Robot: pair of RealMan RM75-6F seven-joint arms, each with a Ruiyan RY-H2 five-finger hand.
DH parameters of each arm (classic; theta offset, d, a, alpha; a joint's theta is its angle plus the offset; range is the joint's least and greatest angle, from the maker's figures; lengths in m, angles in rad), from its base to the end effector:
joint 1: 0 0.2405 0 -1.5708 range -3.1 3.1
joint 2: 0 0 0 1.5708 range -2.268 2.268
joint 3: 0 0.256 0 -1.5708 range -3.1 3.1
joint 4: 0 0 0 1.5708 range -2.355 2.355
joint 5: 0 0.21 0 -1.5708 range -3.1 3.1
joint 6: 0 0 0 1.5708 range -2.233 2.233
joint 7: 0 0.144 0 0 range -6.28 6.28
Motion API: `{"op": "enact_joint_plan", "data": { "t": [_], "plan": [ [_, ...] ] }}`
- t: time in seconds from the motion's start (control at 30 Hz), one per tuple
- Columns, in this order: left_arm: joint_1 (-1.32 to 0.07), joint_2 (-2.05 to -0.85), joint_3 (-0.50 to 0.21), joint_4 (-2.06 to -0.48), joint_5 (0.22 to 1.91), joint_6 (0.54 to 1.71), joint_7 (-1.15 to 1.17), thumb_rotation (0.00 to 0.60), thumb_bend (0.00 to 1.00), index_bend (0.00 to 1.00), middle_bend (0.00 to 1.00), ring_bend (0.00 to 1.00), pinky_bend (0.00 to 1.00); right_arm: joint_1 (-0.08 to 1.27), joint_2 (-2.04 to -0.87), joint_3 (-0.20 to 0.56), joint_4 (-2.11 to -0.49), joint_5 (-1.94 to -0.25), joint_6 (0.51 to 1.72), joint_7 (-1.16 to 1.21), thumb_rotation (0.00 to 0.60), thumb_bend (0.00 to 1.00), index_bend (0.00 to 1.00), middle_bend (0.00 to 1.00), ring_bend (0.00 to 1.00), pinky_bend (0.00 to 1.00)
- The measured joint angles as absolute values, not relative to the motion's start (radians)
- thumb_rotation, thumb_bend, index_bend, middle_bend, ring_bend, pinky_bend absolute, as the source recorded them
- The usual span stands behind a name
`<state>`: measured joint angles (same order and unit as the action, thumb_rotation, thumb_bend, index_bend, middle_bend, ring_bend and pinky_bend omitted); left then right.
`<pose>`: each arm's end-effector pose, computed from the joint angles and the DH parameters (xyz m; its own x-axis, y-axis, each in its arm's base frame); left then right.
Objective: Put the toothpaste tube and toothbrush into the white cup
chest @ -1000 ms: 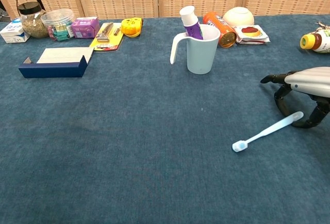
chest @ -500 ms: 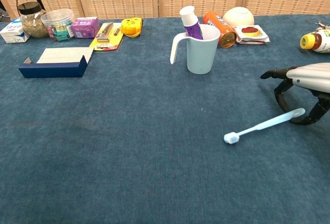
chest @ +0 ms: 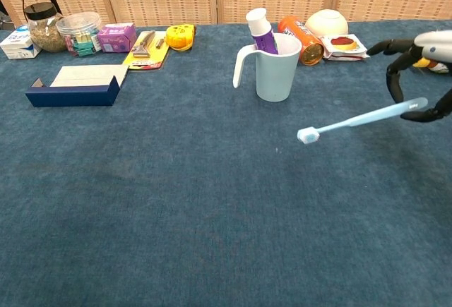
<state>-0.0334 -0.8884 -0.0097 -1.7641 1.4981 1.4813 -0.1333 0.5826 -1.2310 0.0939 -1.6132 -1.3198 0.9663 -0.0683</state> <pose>-0.3067 0.1555 0.2112 0.3437 0.0581 0.9373 0.9367 0.0495 -0.3465 -0.2151 -0.3115 0.0668 0.4230 -0.3046 0.8534 -0.8869 -0.3321 0.3211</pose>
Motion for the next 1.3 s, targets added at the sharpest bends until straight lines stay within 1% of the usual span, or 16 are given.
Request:
{"op": "enact_joint_plan", "data": {
  "t": [0.13,0.23,0.3,0.43,0.63,0.77,0.97,1.3],
  "plan": [
    [-0.034,-0.889,-0.009,-1.764,1.499,1.481,-0.132,0.600,0.00,0.00,0.00,0.00,0.00,0.580,-1.218,0.139,-1.629,-1.313,1.022,-0.065,0.600,0.40,0.65,0.06,0.00,0.00],
    [-0.034,-0.889,-0.008,-1.765,1.502,1.479,-0.128,0.600,0.00,0.00,0.00,0.00,0.00,0.584,-1.219,0.187,-1.639,-1.289,1.072,-0.103,0.600,0.42,0.65,0.06,0.00,0.00],
    [-0.034,-0.889,-0.007,-1.766,1.503,1.481,-0.128,0.600,0.00,0.00,0.00,0.00,0.00,0.590,-1.220,0.216,-1.653,-1.254,1.081,-0.126,0.600,0.42,0.66,0.06,0.00,0.00],
    [-0.033,-0.889,-0.008,-1.765,1.500,1.481,-0.128,0.600,0.00,0.00,0.00,0.00,0.00,0.608,-1.230,0.250,-1.669,-1.211,1.097,-0.177,0.600,0.42,0.66,0.07,0.00,0.00],
    [-0.034,-0.888,-0.008,-1.765,1.500,1.480,-0.133,0.600,0.00,0.00,0.00,0.00,0.00,0.655,-1.273,0.290,-1.668,-1.179,1.131,-0.322,0.600,0.42,0.66,0.07,0.00,0.00],
    [-0.033,-0.886,-0.010,-1.761,1.498,1.481,-0.144,0.600,0.00,0.00,0.00,0.00,0.00,0.699,-1.304,0.324,-1.666,-1.119,1.139,-0.407,0.600,0.42,0.66,0.07,0.00,0.00],
    [-0.036,-0.883,-0.011,-1.756,1.497,1.478,-0.154,0.600,0.00,0.00,0.00,0.00,0.00,0.739,-1.318,0.344,-1.656,-1.090,1.153,-0.503,0.600,0.42,0.66,0.08,0.00,0.00],
    [-0.035,-0.883,-0.010,-1.755,1.498,1.478,-0.156,0.600,0.00,0.00,0.00,0.00,0.00,0.770,-1.323,0.327,-1.619,-1.126,1.189,-0.624,0.600,0.43,0.67,0.08,0.00,0.00]
  ]
}}
